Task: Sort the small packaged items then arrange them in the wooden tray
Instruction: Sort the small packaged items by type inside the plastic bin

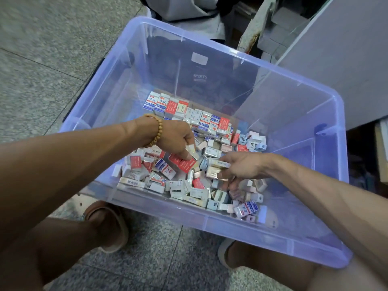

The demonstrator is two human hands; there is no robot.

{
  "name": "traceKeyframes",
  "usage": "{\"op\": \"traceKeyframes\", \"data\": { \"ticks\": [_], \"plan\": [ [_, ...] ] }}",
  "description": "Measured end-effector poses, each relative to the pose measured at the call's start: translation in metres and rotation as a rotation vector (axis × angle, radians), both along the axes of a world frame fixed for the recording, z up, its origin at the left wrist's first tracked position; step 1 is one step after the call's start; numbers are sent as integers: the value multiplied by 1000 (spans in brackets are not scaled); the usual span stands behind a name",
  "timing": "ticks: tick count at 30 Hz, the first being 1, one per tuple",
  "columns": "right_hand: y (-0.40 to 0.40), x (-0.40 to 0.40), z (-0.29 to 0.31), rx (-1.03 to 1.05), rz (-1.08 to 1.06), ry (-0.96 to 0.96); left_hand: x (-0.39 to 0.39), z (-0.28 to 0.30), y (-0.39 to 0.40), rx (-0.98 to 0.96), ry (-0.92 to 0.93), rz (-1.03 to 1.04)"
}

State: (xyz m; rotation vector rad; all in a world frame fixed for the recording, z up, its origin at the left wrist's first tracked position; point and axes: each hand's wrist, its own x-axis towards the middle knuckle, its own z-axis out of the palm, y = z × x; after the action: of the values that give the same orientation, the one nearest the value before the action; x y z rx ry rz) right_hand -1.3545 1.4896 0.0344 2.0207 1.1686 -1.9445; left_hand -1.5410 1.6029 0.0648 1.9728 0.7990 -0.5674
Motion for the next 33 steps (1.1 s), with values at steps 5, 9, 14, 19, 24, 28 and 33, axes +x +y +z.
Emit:
{"op": "traceKeyframes", "data": {
  "ticks": [5,9,14,19,24,28,33],
  "plan": [
    [18,-8,3,196,-302,39,-24,16,3,104,21,284],
    [52,-20,-10,474,-471,-103,-45,22,-1,174,43,457],
    [90,-34,-25,514,-782,-109,-53,25,-2,139,-17,621],
    [103,-42,-27,495,-836,-95,-45,24,8,108,-50,718],
    [103,-47,-17,522,-779,-110,-39,23,17,123,-62,759],
    [96,-48,-15,572,-729,-164,-34,23,21,115,-84,773],
    [90,-43,-11,658,-762,-362,-29,23,22,89,-108,811]
  ]
}}
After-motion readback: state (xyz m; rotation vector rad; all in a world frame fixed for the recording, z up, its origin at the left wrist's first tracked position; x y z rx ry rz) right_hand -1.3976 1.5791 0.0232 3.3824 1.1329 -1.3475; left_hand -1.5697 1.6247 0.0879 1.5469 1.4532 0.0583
